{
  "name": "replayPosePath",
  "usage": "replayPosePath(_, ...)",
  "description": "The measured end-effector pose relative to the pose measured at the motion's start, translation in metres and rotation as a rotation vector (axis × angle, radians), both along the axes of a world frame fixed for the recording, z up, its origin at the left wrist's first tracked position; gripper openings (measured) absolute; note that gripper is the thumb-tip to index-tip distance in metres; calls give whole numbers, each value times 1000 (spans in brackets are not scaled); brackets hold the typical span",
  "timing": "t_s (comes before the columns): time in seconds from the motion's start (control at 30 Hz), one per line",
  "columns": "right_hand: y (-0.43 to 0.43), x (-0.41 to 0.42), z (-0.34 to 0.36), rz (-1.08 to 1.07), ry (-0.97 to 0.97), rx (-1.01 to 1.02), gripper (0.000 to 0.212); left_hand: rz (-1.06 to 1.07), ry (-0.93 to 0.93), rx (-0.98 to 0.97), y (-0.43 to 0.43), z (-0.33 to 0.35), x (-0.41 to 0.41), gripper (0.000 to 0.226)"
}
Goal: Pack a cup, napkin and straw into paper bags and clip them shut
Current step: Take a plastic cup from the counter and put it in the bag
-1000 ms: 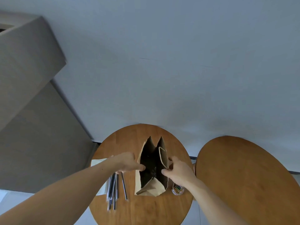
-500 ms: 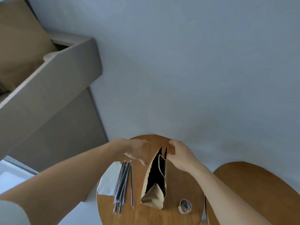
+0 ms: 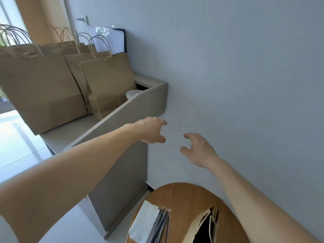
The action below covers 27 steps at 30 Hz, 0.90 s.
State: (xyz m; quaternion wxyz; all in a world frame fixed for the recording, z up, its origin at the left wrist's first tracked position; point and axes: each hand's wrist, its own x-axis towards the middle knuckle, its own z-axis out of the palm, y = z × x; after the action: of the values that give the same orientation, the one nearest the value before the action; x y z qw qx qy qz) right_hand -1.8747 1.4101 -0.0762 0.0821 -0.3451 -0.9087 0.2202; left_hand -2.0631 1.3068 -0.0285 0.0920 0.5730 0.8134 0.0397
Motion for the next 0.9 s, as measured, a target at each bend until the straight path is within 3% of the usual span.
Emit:
replayPosePath(0.23, -4, -112, 83, 57, 68, 132, 58, 43, 89, 177, -28, 66, -95, 70)
replayPosePath(0.43, -2, -223, 118, 104, 27, 211, 59, 43, 102, 160, -48, 88, -175, 58)
replayPosePath(0.63, 22, -310, 116, 91, -181, 238, 62, -43, 33, 139, -37, 82, -218, 59)
replayPosePath(0.9, 45, -358, 95, 99, -425, 152, 86, -120, 9, 115, -23, 65, -240, 57)
